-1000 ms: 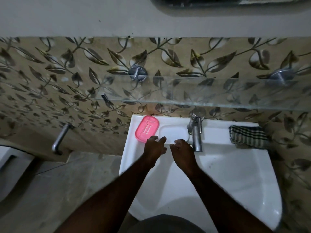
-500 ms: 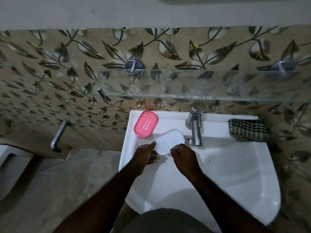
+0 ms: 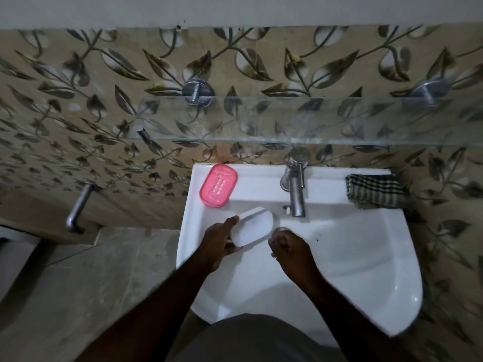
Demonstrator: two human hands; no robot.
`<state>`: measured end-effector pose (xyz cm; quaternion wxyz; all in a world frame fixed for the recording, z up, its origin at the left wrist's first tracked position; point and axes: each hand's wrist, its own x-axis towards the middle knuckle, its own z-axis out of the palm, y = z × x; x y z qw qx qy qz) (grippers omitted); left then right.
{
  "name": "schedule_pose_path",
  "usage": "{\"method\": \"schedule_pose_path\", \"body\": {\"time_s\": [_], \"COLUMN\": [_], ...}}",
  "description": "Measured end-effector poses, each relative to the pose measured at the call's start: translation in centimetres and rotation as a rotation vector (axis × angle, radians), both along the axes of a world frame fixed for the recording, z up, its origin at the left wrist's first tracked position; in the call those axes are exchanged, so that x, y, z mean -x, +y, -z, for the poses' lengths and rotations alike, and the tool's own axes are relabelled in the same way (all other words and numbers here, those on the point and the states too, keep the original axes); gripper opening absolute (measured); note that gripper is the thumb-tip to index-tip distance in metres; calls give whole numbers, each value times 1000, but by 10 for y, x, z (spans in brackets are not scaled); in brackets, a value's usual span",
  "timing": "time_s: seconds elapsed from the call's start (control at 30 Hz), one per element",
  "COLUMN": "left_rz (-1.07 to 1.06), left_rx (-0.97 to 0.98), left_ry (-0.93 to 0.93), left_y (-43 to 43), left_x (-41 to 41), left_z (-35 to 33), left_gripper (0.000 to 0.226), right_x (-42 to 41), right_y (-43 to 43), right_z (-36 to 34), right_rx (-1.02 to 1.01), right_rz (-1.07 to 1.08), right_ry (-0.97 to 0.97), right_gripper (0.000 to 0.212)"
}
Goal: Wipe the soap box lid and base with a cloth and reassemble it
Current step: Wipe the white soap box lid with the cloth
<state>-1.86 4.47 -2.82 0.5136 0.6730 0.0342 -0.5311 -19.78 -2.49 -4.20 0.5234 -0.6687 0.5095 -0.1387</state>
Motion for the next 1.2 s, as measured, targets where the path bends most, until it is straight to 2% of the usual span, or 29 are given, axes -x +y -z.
{"method": "schedule_pose_path", "body": {"time_s": [0.03,0.13,0.27,0.43,0.57,0.67,0.73,0.83,0.93,1.0,1.03,1.1,1.13,1.2], "left_rz": [41,247,503,671,641,611,631,630,630,554,506,376,282,155], "left_rx": [-24,-76,-65,113,184,116,19,-70,-76,-45,-1,174,258,355], "left_ry": [-105,-472,-870,-1035,-1067,-955,-781,-460,-219,-56,33,239,350,485], "left_y": [0,-1,-6,-3,-4,-5,-3,3,3,2,1,1,2,3], "left_x": [-1,4,31,57,59,56,53,49,48,48,47,42,38,30], "left_z": [5,14,17,15,13,8,5,5,2,-3,-5,-7,-9,-11], "left_gripper": [35,38,34,46,44,39,42,68,92,95,89,72,71,86], "right_x": [8,28,46,49,42,34,29,22,16,14,14,17,20,28], "right_y": [-2,-8,-15,-25,-30,-30,-29,-23,-18,-17,-18,-25,-30,-42], "right_z": [4,12,21,21,11,5,3,-2,-5,-6,-7,-10,-10,-11], "right_rx": [-8,-111,-202,-309,-370,-376,-310,-218,-200,-168,-156,-126,-107,-96], "right_rz": [6,79,197,407,392,334,272,133,8,-56,-56,0,41,123], "right_ry": [29,99,97,-47,-119,-123,-92,-52,-70,-79,-86,-104,-103,-98], "right_gripper": [15,11,11,16,23,19,14,20,30,35,35,33,30,20]}}
